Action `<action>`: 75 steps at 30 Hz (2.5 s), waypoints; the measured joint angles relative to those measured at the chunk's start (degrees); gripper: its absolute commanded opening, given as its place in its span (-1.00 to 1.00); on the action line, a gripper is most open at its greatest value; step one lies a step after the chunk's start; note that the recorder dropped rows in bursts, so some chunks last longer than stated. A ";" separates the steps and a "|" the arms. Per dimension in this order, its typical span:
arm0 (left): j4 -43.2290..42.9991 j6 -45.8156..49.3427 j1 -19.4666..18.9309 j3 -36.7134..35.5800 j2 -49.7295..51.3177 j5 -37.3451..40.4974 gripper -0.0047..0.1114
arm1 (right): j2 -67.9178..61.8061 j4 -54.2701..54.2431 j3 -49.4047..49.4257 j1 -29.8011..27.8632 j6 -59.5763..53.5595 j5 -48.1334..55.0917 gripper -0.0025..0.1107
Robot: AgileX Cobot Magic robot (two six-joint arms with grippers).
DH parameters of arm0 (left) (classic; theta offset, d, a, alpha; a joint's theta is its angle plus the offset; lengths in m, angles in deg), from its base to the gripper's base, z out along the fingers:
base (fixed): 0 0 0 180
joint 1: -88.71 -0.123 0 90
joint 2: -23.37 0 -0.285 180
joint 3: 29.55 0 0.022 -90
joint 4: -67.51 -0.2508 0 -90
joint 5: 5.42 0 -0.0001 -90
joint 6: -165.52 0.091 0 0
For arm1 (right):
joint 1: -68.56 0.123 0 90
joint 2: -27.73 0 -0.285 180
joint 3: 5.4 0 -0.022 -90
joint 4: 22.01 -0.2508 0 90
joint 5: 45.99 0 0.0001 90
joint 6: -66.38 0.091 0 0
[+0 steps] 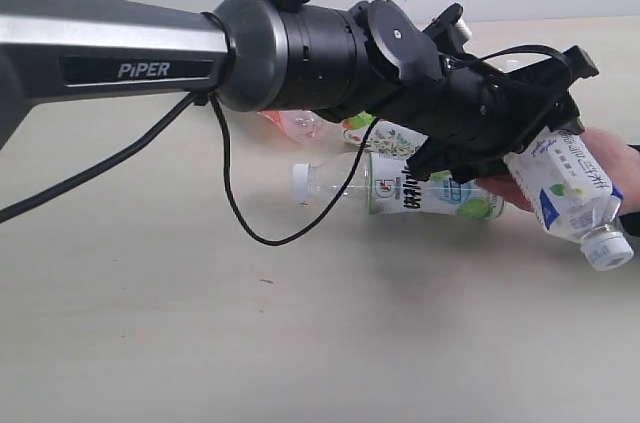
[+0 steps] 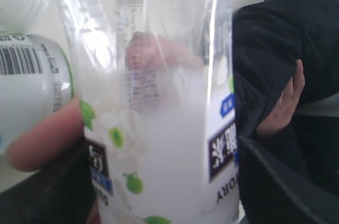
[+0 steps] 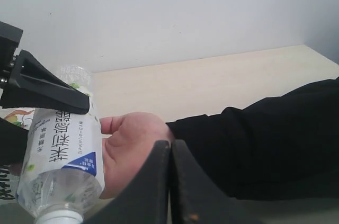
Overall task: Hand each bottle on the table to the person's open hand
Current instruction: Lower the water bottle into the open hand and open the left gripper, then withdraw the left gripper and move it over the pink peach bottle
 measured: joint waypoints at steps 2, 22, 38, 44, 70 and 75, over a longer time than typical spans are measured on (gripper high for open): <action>1.60 2.55 0.00 0.00 0.00 -0.23 -0.92 | 0.00 0.00 0.00 0.00 0.00 0.00 -0.96; 3.67 10.20 0.00 0.00 0.00 -0.13 0.38 | 0.00 0.00 0.00 0.00 0.00 0.00 -0.96; 2.75 11.75 0.00 0.00 -1.22 2.78 0.39 | 0.00 0.00 0.00 0.00 0.00 0.00 -0.96; 0.24 12.93 -1.25 0.00 -3.86 7.53 0.39 | 0.00 0.00 0.00 0.00 0.00 0.00 -0.96; -68.26 -1.53 -10.90 -4.99 -31.99 50.18 0.27 | 0.00 0.00 0.00 0.00 0.00 0.00 -0.96; -71.95 -2.25 -10.90 -11.11 -34.25 50.71 -0.78 | 0.00 0.00 0.00 0.00 0.00 0.00 -0.96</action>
